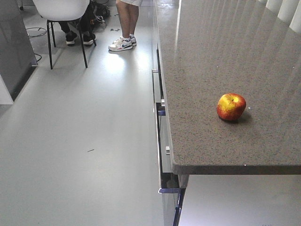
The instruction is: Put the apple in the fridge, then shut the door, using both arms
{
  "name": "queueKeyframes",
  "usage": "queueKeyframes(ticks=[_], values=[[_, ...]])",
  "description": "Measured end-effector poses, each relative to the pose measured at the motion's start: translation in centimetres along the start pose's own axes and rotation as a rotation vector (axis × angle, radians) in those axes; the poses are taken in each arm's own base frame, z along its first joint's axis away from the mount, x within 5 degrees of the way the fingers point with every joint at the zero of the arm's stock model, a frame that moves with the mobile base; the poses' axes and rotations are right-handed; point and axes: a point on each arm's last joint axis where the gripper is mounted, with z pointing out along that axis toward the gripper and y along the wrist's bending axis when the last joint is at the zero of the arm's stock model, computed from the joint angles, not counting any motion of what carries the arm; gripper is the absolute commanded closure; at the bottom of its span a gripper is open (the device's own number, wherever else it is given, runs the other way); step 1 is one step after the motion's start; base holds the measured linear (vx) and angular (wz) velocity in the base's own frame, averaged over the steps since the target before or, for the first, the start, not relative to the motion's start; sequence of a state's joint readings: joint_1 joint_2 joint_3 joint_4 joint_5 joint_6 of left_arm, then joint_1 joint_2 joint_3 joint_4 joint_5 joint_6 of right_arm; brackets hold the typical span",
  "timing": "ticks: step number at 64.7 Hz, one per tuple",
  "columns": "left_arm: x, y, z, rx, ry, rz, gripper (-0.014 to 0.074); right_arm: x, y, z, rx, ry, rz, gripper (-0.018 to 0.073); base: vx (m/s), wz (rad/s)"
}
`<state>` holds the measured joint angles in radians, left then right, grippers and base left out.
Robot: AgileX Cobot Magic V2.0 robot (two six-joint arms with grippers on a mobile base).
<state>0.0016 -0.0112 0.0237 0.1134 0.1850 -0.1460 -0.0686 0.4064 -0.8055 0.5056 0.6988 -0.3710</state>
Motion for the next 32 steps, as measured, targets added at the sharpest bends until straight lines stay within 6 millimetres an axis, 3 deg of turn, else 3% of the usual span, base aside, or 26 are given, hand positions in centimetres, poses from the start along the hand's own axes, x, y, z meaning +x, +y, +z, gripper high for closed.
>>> queueKeyframes(ticks=[7, 16, 32], values=[[0.0, 0.0, 0.0, 0.0, 0.0, 0.0, 0.0602, -3.2, -0.8, 2.4, 0.018, 0.038, -0.017, -0.0097, 0.0, 0.0], [0.0, 0.0, 0.0, 0.0, 0.0, 0.0, 0.0602, -5.9, -2.6, 7.6, 0.033, 0.144, -0.016, -0.0091, 0.0, 0.0], [0.0, 0.0, 0.0, 0.0, 0.0, 0.0, 0.0602, -7.0, -5.6, 17.2, 0.022, 0.319, 0.028, -0.008, 0.0, 0.0]])
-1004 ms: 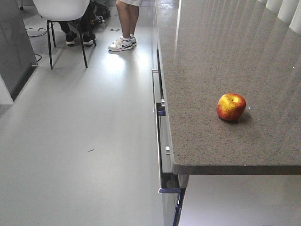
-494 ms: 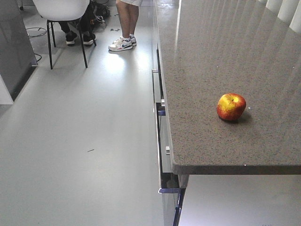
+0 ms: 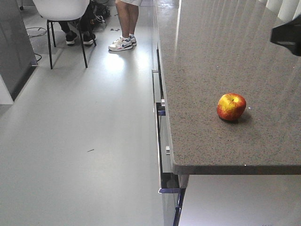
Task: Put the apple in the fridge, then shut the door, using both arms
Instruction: 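Reach the right gripper down over the red-yellow apple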
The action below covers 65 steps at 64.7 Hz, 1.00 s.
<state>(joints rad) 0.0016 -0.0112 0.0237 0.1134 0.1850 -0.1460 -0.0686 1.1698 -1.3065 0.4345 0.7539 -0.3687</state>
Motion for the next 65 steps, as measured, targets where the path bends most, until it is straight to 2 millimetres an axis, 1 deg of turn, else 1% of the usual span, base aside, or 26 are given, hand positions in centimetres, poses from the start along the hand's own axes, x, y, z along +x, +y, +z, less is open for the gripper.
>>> queueKeyframes(ticks=[5, 10, 14, 19, 23, 33, 40, 53, 59, 65], values=[[0.0, 0.0, 0.0, 0.0, 0.0, 0.0, 0.0602, -0.8, -0.7, 2.3, -0.008, 0.04, 0.008, -0.0072, 0.0, 0.0], [0.0, 0.0, 0.0, 0.0, 0.0, 0.0, 0.0602, -1.0, -1.4, 4.8, -0.016, 0.092, 0.019, -0.0068, 0.0, 0.0], [0.0, 0.0, 0.0, 0.0, 0.0, 0.0, 0.0602, -1.2, -1.8, 6.3, -0.021, 0.121, 0.025, -0.0065, 0.0, 0.0], [0.0, 0.0, 0.0, 0.0, 0.0, 0.0, 0.0602, -0.9, -2.5, 8.7, -0.025, 0.167, 0.037, -0.0062, 0.0, 0.0], [0.0, 0.0, 0.0, 0.0, 0.0, 0.0, 0.0602, -0.6, -2.9, 10.1, -0.029, 0.198, 0.046, -0.0062, 0.0, 0.0], [0.0, 0.0, 0.0, 0.0, 0.0, 0.0, 0.0602, 1.4, -4.0, 14.0, -0.038, 0.297, 0.075, -0.0057, 0.0, 0.0], [0.0, 0.0, 0.0, 0.0, 0.0, 0.0, 0.0602, 2.5, -4.3, 15.8, -0.044, 0.339, 0.084, -0.0055, 0.0, 0.0], [0.0, 0.0, 0.0, 0.0, 0.0, 0.0, 0.0602, 3.9, -3.6, 18.6, -0.046, 0.383, 0.044, -0.0052, 0.0, 0.0], [0.0, 0.0, 0.0, 0.0, 0.0, 0.0, 0.0602, 4.3, -3.5, 19.3, -0.032, 0.39, 0.037, -0.0052, 0.0, 0.0], [0.0, 0.0, 0.0, 0.0, 0.0, 0.0, 0.0602, 4.5, -3.8, 19.8, -0.002, 0.385, 0.032, -0.0052, 0.0, 0.0]])
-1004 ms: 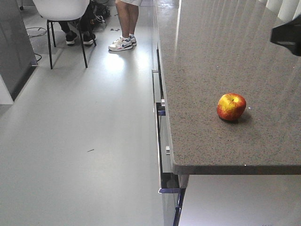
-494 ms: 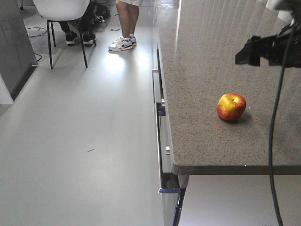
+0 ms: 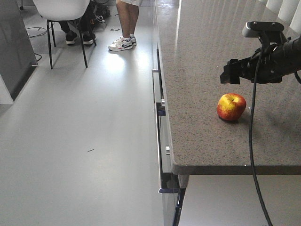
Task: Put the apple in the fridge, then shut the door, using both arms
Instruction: 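Reach the right gripper down over the red-yellow apple, then close the right gripper on the apple and lift it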
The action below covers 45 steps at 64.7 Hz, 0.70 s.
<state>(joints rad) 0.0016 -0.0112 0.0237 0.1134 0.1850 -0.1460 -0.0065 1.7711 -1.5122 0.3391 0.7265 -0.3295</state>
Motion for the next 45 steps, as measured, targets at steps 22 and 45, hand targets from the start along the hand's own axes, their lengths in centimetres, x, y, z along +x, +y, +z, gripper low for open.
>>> queueKeyframes(ticks=[22, 45], values=[[0.0, 0.0, 0.0, 0.0, 0.0, 0.0, 0.0602, 0.9, -0.8, 3.0, 0.017, 0.052, 0.017, -0.0045, 0.0, 0.0], [0.0, 0.0, 0.0, 0.0, 0.0, 0.0, 0.0602, 2.5, -1.6, 6.9, 0.016, 0.132, 0.038, -0.0035, 0.0, 0.0]])
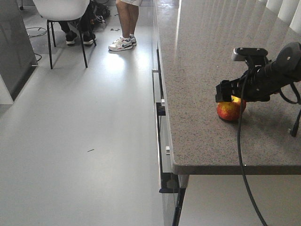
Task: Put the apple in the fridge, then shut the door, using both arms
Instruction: 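Close the right gripper on the apple and lift it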
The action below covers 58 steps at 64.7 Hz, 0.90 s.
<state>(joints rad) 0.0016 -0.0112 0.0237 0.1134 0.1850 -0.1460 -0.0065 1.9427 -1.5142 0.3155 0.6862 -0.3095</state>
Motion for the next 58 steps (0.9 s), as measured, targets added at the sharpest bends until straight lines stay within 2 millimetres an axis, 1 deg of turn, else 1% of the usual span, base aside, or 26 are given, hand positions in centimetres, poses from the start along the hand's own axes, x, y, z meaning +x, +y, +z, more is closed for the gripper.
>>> queueKeyframes(ticks=[9, 18, 28, 39, 51, 58], values=[[0.0, 0.0, 0.0, 0.0, 0.0, 0.0, 0.0602, 0.4, -0.2, 1.1, -0.002, 0.026, 0.005, -0.0036, 0.0, 0.0], [0.0, 0.0, 0.0, 0.0, 0.0, 0.0, 0.0602, 0.7, -0.3, 1.7, -0.004, 0.045, 0.008, -0.0033, 0.0, 0.0], [0.0, 0.0, 0.0, 0.0, 0.0, 0.0, 0.0602, 0.8, -0.3, 1.9, -0.005, 0.056, 0.008, 0.0008, 0.0, 0.0], [0.0, 0.0, 0.0, 0.0, 0.0, 0.0, 0.0602, 0.9, -0.3, 1.9, -0.007, 0.064, 0.008, 0.0128, 0.0, 0.0], [0.0, 0.0, 0.0, 0.0, 0.0, 0.0, 0.0602, 0.9, -0.2, 1.8, -0.012, 0.076, 0.005, 0.0293, 0.0, 0.0], [0.0, 0.0, 0.0, 0.0, 0.0, 0.0, 0.0602, 0.9, 0.0, 1.1, -0.021, 0.089, -0.019, 0.0379, 0.0, 0.0]])
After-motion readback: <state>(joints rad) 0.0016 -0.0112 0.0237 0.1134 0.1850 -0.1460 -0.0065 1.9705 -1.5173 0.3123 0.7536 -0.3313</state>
